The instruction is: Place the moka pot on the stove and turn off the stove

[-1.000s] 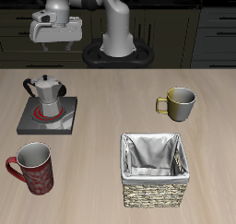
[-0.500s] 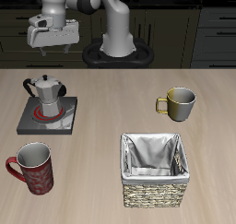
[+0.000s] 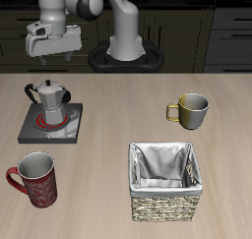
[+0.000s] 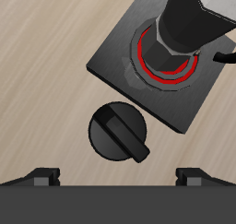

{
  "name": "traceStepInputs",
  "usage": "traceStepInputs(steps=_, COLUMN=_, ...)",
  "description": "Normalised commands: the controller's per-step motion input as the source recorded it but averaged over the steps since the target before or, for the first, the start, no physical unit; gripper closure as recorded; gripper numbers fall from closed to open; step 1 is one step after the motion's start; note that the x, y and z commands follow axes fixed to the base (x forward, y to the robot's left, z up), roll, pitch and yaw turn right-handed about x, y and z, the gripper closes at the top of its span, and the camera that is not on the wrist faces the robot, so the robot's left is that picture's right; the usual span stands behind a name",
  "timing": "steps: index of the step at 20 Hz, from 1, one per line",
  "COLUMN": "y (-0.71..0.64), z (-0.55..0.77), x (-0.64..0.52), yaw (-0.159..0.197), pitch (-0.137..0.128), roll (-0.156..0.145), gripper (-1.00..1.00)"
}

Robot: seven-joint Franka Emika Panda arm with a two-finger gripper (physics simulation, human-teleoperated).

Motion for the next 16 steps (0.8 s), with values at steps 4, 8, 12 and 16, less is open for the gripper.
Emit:
traceStepInputs(steps=4, y=-0.10, z=-0.12, x=0.00, yaw=0.008, pitch=0.018, roll=-0.006, gripper=-1.00)
traceStepInputs(steps=8, y=-0.12, z=-0.02, x=0.04, yaw=-0.004, pitch=0.000, roll=-0.018, gripper=-1.00)
traceStepInputs(steps=12, y=-0.12, z=0.07, x=0.08, yaw=-0.012, pitch=-0.007, roll=-0.006, gripper=-1.00)
traceStepInputs(steps=16, y=-0.06, z=0.02, x=0.10, yaw=-0.005, pitch=0.012, roll=0.023, gripper=-1.00)
